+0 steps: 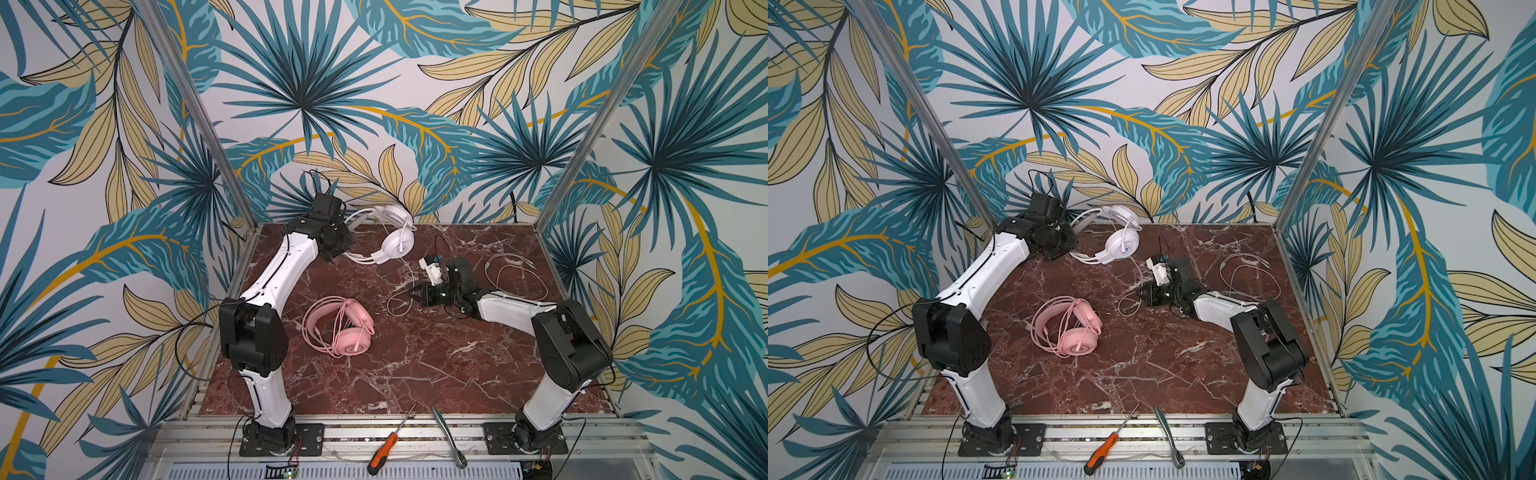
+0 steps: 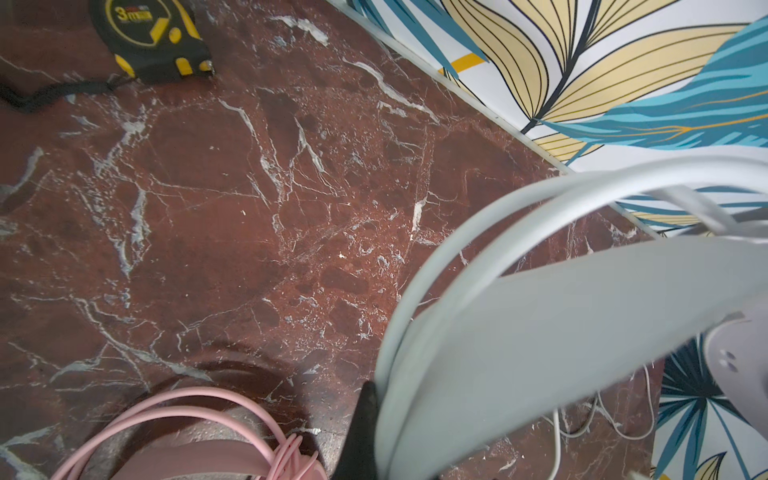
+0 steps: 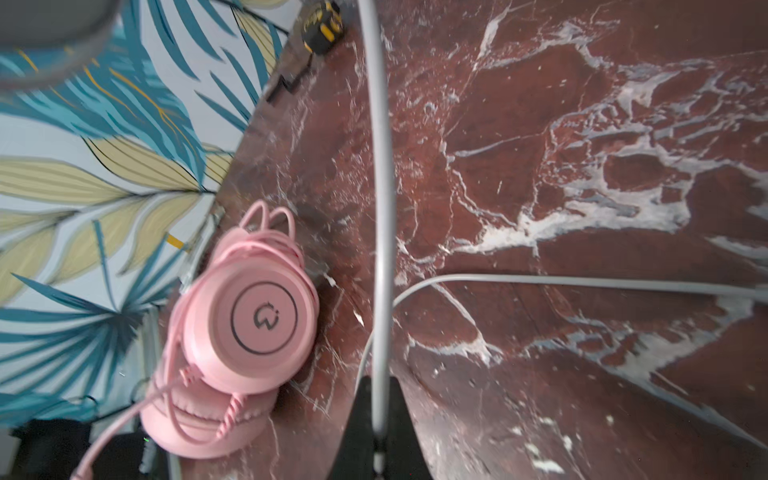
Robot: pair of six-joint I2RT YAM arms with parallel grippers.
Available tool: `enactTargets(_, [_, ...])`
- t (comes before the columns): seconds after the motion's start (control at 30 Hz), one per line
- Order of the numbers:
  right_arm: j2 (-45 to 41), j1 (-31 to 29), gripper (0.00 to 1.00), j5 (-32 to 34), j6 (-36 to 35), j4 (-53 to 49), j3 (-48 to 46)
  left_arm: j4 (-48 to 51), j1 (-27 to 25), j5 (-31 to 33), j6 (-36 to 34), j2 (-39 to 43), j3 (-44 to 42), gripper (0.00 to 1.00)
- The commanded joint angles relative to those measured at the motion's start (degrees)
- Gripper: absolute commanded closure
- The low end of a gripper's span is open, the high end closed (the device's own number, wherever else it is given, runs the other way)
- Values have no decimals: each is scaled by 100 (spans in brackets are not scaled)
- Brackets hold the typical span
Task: Wrap the headphones
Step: 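Lift the cable with the right gripper and wrap it over the white headset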
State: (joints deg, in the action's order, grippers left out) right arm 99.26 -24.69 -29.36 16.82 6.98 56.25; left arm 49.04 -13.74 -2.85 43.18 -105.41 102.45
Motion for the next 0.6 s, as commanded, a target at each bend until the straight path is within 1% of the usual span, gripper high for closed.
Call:
enactTargets(0.0, [-224,-247,100,576,-1223,-1765,284,-316,47,157,320,28,3,100])
enactTargets(0.03, [-268,-325,100,716,-1433,-2162,384,-327,47,192,331,29,-4,100])
enactTargets(0.1, [-347,-440,100,994,-1779,-2630,533,-332,47,230,332,12,27,100])
enactTargets(0.33, [-673,-798,100,1901,-2942,-3667,990,-324,45,329,283,-76,-84,100])
enactTargets(0.57, [-710,-1128,100,2264,-4218,-4520,1688,-327,-49,575,235,-181,-333,100])
